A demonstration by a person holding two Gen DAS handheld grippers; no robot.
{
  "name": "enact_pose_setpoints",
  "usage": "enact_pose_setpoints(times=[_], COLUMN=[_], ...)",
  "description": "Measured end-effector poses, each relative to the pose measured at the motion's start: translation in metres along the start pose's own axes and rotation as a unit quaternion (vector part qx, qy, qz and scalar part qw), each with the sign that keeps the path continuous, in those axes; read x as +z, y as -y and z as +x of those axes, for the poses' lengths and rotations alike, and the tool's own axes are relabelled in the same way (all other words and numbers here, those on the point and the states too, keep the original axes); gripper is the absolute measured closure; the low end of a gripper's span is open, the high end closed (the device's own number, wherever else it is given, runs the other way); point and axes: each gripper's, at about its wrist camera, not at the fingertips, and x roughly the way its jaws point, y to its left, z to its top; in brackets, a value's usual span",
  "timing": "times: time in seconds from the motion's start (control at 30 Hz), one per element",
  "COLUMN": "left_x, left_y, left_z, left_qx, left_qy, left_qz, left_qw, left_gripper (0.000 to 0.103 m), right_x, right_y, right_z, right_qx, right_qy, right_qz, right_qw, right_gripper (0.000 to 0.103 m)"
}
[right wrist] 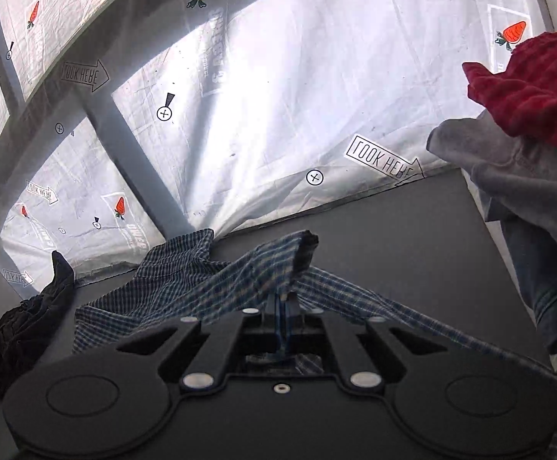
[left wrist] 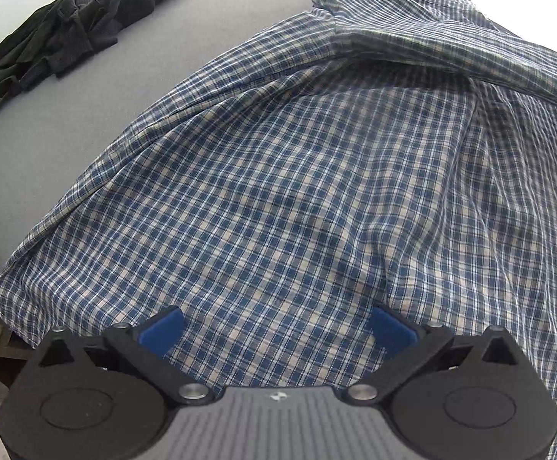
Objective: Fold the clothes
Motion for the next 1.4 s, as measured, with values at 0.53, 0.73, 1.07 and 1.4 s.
enact_pose_setpoints(times=[0.53,0.73,1.07,1.4], left_x=[-0.006,-0.008,-0.003,0.040], left_y=[-0.012,-0.013,-0.036,-0.132], left_z=[0.000,-0.002,-0.003,-0.023], left_qx=[-0.040,-0.053,-0.121,-0.201], left_qy=[0.001,0.011,0.055,0.143], left_qz=[-0.004,0.015,0.069,0.041], left_qw=[0.9992,0.9984,0.9888,0.9683], left_gripper=[0.000,0.000,0.000,0.000], right_x=[-0.055,-0.044,-0.076,-0.137], right_y=[0.029,0.013,-0.042,-0.140], right_z=[0.030,0.004,-0.048,-0.058], right_qx=[-0.134,-0.130,-0.095,-0.068], right_qy=[-0.099,-0.073,-0.023,-0.025], right_qz=[-0.017,-0.005,0.004,-0.001], right_qw=[0.986,0.989,0.995,0.997], right_gripper=[0.095,0.052,0.002,0.000])
